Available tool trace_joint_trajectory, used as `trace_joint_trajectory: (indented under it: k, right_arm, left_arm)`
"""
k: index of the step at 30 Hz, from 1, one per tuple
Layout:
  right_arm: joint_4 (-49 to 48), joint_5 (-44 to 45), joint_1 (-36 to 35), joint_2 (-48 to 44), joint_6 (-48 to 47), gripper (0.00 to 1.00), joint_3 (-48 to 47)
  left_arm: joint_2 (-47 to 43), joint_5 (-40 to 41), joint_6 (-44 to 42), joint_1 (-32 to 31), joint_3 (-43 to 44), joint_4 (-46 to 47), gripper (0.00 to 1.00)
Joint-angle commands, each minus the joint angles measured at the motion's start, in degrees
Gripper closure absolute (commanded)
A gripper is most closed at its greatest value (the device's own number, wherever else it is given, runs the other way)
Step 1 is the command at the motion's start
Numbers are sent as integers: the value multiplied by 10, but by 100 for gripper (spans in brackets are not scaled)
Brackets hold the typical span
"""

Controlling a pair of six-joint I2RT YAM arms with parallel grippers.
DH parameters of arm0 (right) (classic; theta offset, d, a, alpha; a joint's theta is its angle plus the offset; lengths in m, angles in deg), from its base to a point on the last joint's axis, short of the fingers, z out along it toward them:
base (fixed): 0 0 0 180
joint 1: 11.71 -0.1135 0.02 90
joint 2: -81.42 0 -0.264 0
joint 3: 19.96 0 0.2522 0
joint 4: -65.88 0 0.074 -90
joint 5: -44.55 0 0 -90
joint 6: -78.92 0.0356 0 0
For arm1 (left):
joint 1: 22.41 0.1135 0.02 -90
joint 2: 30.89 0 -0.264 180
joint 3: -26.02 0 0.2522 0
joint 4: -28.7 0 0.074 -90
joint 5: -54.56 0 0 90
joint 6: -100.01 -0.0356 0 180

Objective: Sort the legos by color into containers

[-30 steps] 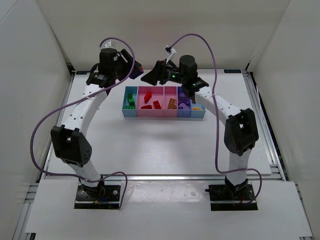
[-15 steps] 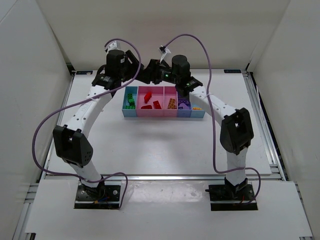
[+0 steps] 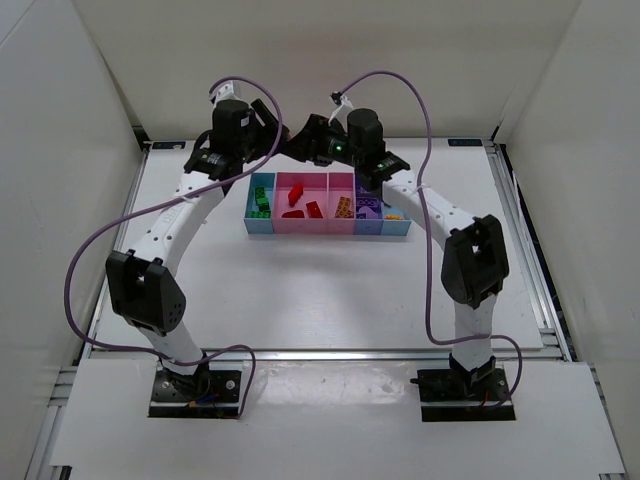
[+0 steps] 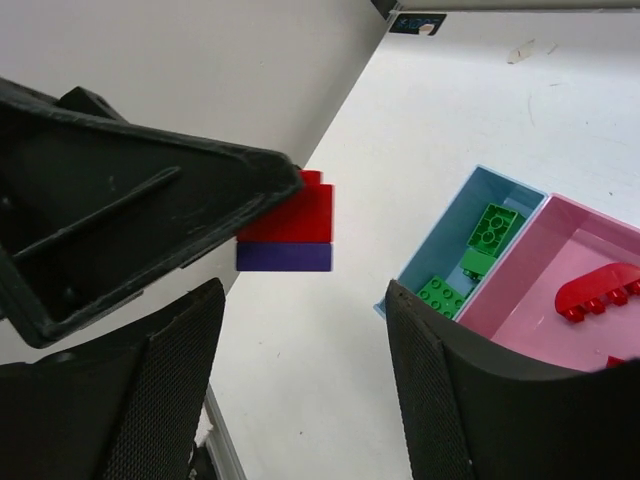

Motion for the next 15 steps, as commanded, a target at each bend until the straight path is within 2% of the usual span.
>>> trace_joint_trajectory:
  k: [1,6,15]
  right_arm:
    - [-1,12,11,-2,20,30,-18]
    - [6,10,20,-2,48,25,-16]
    - [-8,-4,24,8,87,23,-36]
  left_arm:
    - [-38,-16,-2,4,-1,22,90]
    - [-37,-22,2,7,-2,22,90]
    - [-31,-33,2,6,-3,21,90]
